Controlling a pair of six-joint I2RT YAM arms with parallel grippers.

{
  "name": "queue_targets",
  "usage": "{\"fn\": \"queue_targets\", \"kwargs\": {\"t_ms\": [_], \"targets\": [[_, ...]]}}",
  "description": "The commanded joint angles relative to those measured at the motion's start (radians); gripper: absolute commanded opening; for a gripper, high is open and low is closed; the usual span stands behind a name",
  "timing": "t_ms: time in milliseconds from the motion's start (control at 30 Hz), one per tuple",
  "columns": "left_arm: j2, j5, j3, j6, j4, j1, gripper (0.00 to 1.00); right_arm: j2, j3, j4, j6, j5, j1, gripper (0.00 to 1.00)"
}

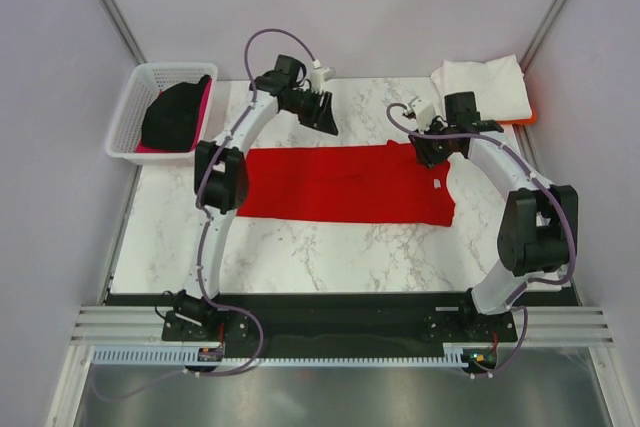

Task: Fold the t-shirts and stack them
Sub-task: Fold the tshirt

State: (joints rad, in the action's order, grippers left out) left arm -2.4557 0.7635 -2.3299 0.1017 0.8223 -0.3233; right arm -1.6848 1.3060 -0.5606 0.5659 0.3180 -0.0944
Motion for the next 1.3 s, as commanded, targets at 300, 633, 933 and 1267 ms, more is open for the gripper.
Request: {"fn": "queue_targets", "kwargs": {"t_ms": [300, 633, 933, 1267], "targets": [[-0.138, 0.045, -0.163, -0.06, -0.1, -0.16, 0.45, 0.077, -0.146, -0.007, -0.027, 0.075, -0.005, 0.42], [-0.238, -0.003, -0.232, -0.074, -0.161, -0.192, 0.5, 0.145, -0.261, -0.042, 0.025, 0.055, -0.007, 0.42], [-0.287, -0.01, -0.263, -0.092, -0.215, -0.197, 0.5, 0.195, -0.321, -0.051, 0.008, 0.038, -0.007, 0.42], [-0.33, -0.01, -0.286, -0.163, -0.282, -0.211, 0.5, 0.208, -0.335, -0.07, 0.02, 0.012, -0.005, 0.42]]}}
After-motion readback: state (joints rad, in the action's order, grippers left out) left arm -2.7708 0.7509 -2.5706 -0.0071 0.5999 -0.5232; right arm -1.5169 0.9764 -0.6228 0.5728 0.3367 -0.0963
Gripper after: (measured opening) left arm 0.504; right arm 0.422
